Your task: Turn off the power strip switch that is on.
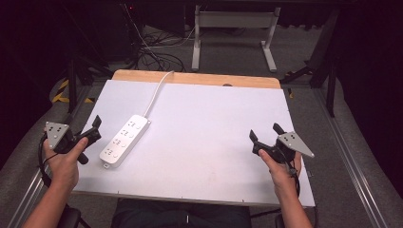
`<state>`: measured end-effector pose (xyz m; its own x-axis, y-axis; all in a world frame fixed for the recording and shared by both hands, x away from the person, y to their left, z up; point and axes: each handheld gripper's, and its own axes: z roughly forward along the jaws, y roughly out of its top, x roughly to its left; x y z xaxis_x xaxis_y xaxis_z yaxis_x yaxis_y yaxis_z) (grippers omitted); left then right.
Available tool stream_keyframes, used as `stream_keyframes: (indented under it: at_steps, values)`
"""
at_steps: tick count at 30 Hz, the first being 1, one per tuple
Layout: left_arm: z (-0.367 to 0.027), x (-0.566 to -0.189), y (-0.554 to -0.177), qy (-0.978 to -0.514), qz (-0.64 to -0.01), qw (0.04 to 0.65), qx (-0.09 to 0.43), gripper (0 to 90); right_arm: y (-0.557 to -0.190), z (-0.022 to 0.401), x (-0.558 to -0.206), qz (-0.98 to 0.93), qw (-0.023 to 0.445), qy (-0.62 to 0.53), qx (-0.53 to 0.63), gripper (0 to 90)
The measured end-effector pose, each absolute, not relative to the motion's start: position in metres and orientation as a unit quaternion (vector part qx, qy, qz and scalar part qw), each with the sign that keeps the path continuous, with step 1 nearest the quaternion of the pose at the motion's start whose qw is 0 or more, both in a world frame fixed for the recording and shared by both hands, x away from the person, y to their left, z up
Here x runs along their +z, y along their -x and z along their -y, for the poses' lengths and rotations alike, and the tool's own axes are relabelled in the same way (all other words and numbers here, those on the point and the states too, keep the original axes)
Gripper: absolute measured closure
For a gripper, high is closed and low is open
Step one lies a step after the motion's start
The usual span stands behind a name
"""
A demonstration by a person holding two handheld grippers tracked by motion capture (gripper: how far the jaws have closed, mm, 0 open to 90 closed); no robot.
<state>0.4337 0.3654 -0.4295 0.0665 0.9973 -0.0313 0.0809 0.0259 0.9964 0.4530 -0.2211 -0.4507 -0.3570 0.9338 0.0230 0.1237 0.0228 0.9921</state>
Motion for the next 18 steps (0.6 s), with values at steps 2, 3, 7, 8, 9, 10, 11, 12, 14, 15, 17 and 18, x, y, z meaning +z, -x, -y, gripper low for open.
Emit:
stream_keyframes:
  at_steps: [2, 3, 7, 8, 9, 10, 11, 12, 14, 15, 17, 18]
  values:
    - [-0.3648, -0.4294, -0.4344, -0.529, -0.508, 0.504, 0.456, 6.4, -0.4531, 0.2217, -0.4511, -0.613, 0.366, -0.433, 0.550, 10.2]
    - [-0.3648, -0.4294, -0.4344, -0.529, -0.508, 0.504, 0.456, 6.5, -0.4531, 0.2220, -0.4513, -0.614, 0.366, -0.433, 0.550, 10.2]
    - [-0.3630, -0.4293, -0.4363, -0.529, -0.507, 0.506, 0.455, 7.3, -0.4506, 0.2222, -0.4510, -0.616, 0.367, -0.431, 0.548, 10.4]
    - [-0.3630, -0.4293, -0.4363, -0.529, -0.507, 0.506, 0.455, 7.4, -0.4497, 0.2223, -0.4507, -0.616, 0.368, -0.430, 0.548, 10.5]
    - [-0.3626, -0.4293, -0.4364, -0.528, -0.508, 0.508, 0.453, 7.4, -0.4497, 0.2223, -0.4507, -0.616, 0.368, -0.430, 0.548, 10.5]
    - [-0.3625, -0.4291, -0.4363, -0.528, -0.507, 0.508, 0.453, 7.5, -0.4485, 0.2224, -0.4503, -0.616, 0.371, -0.428, 0.547, 10.6]
    - [-0.3624, -0.4288, -0.4363, -0.528, -0.506, 0.509, 0.453, 7.7, -0.4482, 0.2224, -0.4502, -0.616, 0.372, -0.429, 0.546, 10.6]
    - [-0.3624, -0.4286, -0.4363, -0.528, -0.506, 0.510, 0.453, 7.8, -0.4481, 0.2225, -0.4503, -0.616, 0.372, -0.429, 0.546, 10.6]
    - [-0.3623, -0.4288, -0.4372, -0.529, -0.506, 0.509, 0.453, 7.9, -0.4480, 0.2225, -0.4506, -0.617, 0.373, -0.429, 0.544, 10.3]
    - [-0.3623, -0.4287, -0.4376, -0.530, -0.506, 0.508, 0.452, 8.0, -0.4479, 0.2226, -0.4507, -0.616, 0.374, -0.431, 0.543, 10.0]
    - [-0.3617, -0.4289, -0.4384, -0.530, -0.506, 0.510, 0.451, 8.2, -0.4477, 0.2233, -0.4508, -0.616, 0.374, -0.431, 0.543, 10.1]
    - [-0.3615, -0.4289, -0.4387, -0.530, -0.506, 0.509, 0.451, 8.3, -0.4475, 0.2236, -0.4509, -0.615, 0.374, -0.432, 0.543, 10.0]
